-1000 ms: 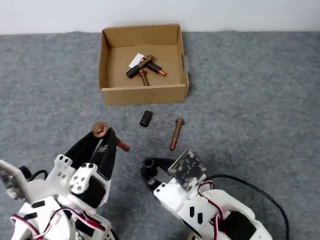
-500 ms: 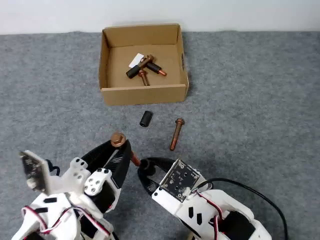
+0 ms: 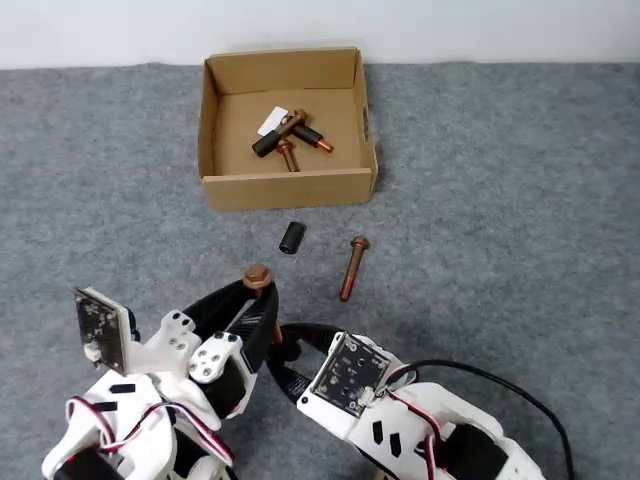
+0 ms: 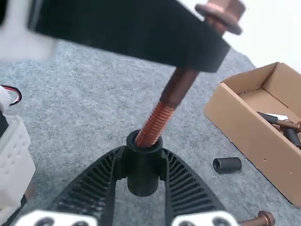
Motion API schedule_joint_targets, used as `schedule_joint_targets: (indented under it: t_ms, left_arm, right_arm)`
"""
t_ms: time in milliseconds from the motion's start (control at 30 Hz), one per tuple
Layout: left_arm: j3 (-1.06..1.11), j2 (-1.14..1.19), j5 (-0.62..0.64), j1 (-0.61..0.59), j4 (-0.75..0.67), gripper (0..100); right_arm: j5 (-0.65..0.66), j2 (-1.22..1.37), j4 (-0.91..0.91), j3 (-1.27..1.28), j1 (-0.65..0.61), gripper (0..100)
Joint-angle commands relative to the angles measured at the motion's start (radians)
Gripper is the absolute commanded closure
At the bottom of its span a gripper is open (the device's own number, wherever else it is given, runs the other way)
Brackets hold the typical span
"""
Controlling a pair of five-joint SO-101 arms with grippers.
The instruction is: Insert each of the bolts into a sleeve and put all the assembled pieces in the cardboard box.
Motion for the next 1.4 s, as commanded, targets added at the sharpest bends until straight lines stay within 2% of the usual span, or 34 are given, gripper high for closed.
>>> schedule_joint_targets:
  t_ms: [0,300,500,567,800,967,1267,1367]
  left_arm:
    - [-0.008,0.000,0.012,0.026,0.005,100]
    - [-0.104,-0.002,0.005,0.028,0.201,100]
    - [-0.051,0.000,-0.003,0.028,0.216,100]
    - [-0.012,0.000,-0.049,0.026,0.216,99]
    - [0.010,0.002,-0.083,0.006,0.224,79]
    - [-0.008,0.002,-0.121,-0.081,0.230,78]
    - [-0.127,0.002,-0.144,-0.143,0.282,78]
    - [-0.180,0.000,-0.144,-0.190,0.308,80]
  right_arm:
    - [0.003,-0.005,-0.031,-0.023,-0.008,99.1]
    - [0.003,-0.013,-0.031,-0.025,0.059,99.1]
    - [0.008,-0.013,-0.033,-0.026,0.058,99.1]
    - [0.008,-0.013,-0.033,-0.026,0.058,99.1]
    - [0.009,-0.013,-0.033,-0.026,0.059,99.1]
    - [0.006,-0.013,-0.030,-0.020,0.061,99.1]
    - [0.000,-0.013,-0.031,-0.002,0.064,99.1]
    - [-0.066,-0.005,-0.028,-0.002,0.117,99.1]
